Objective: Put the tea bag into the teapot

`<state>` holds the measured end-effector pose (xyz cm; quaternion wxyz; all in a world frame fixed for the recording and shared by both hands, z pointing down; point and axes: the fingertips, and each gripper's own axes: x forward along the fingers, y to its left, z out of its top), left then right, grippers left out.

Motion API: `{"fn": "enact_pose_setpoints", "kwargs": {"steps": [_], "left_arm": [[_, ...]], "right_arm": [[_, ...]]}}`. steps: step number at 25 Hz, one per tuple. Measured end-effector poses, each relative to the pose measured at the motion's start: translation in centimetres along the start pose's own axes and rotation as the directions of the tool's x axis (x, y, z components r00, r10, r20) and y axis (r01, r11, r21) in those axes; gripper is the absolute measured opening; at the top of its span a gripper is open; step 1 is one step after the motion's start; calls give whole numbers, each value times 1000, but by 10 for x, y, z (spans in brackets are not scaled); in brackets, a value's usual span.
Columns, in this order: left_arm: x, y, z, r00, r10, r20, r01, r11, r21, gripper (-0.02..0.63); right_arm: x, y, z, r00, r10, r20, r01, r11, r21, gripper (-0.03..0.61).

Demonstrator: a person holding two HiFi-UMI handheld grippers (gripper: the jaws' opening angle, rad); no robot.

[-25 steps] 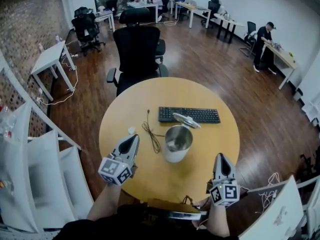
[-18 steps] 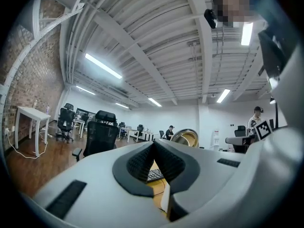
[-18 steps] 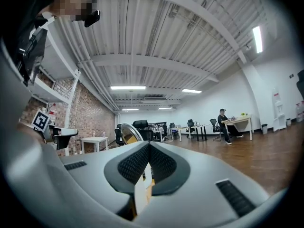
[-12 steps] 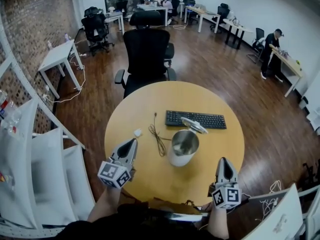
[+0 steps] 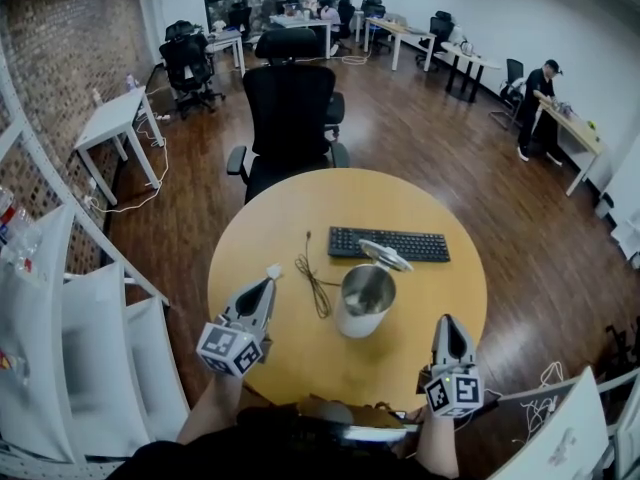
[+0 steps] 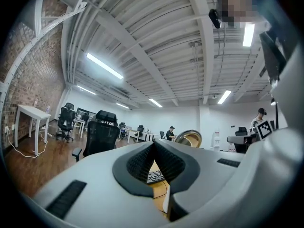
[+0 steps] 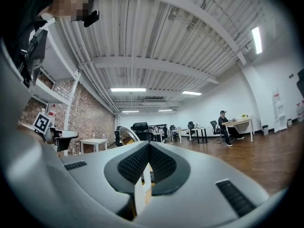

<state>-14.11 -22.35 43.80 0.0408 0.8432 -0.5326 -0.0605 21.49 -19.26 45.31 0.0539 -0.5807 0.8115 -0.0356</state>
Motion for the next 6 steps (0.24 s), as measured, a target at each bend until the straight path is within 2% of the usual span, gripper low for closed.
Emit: {"fn": "enact_pose_setpoints", "kwargs": {"steps": [6], "left_arm": [[1,0,-2,1000,6,2,-6,1000,-6,3]], "right_arm": [[0,2,8,1000,-6,5,6,1000,-13,0]]}}
